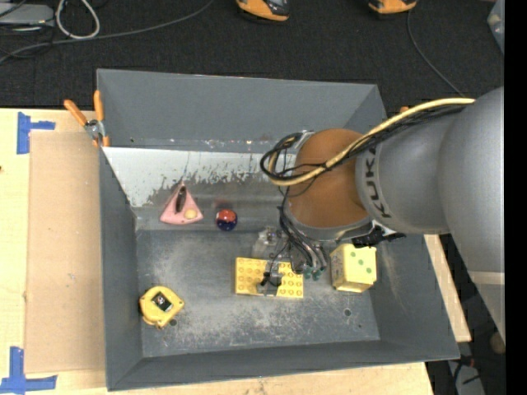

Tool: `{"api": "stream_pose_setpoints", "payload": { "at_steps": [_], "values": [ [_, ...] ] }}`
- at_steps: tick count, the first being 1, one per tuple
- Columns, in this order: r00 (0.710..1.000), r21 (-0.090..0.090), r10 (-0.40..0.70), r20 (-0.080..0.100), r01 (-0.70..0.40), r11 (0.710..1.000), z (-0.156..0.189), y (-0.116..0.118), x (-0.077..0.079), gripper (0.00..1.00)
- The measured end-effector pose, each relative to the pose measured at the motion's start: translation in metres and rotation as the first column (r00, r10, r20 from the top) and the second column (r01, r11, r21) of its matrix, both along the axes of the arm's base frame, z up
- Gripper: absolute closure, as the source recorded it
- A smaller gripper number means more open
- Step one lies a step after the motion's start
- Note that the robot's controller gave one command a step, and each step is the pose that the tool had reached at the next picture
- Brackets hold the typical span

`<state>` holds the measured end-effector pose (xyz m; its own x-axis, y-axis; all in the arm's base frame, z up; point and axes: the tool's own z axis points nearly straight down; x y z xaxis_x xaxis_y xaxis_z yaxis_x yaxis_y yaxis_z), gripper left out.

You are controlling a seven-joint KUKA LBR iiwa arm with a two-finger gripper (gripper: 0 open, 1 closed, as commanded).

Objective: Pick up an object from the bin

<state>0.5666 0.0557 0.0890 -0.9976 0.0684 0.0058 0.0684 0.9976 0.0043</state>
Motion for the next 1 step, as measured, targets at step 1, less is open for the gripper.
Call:
{"api": "stream_pose_setpoints", "payload": {
  "at_steps": [1],
  "values": [
    [1.000, 0.000, 0.000, -0.001, 0.000, 1.000, 0.0231, -0.0001, -0.0001, 1.00]
  ]
}}
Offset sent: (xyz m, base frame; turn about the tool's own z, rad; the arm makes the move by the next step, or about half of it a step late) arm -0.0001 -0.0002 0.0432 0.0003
